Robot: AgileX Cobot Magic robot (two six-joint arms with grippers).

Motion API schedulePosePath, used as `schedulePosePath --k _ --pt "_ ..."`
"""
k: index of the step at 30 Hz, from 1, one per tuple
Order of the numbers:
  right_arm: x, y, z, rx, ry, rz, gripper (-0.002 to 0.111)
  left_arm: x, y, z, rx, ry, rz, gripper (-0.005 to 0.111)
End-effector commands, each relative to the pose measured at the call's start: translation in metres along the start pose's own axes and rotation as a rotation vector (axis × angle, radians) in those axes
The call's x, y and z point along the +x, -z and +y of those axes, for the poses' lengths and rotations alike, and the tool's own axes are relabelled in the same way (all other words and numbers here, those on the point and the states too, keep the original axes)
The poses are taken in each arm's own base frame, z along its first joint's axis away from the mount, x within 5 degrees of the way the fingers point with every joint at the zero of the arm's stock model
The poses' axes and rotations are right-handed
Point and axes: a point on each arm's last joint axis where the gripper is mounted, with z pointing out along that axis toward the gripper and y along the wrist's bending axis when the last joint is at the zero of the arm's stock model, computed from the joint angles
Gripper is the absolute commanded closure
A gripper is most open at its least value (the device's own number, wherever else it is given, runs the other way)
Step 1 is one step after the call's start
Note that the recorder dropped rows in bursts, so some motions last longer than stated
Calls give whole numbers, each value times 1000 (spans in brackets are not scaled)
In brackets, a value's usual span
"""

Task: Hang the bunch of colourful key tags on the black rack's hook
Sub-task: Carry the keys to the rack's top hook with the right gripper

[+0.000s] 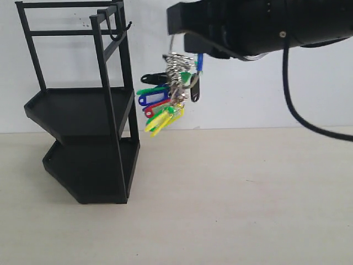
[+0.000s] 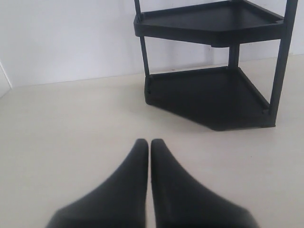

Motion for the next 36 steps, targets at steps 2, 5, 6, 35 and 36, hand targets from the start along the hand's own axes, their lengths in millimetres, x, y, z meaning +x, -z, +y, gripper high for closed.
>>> schedulePosePath --k 2,5,6,35,36 --pt "-15 -3 -1 -2 -160 -140 108 -1 0 0 1 2 -12 102" --pt "-3 -10 13 -29 109 -32 108 -1 0 0 1 2 -12 102" --pt "-4 -10 10 -20 99 -40 108 -1 0 0 1 2 -12 102" --pt "6 -65 4 292 192 3 108 -1 0 0 1 2 -12 102" --pt "6 -69 0 362 205 3 108 -1 0 0 1 2 -12 102"
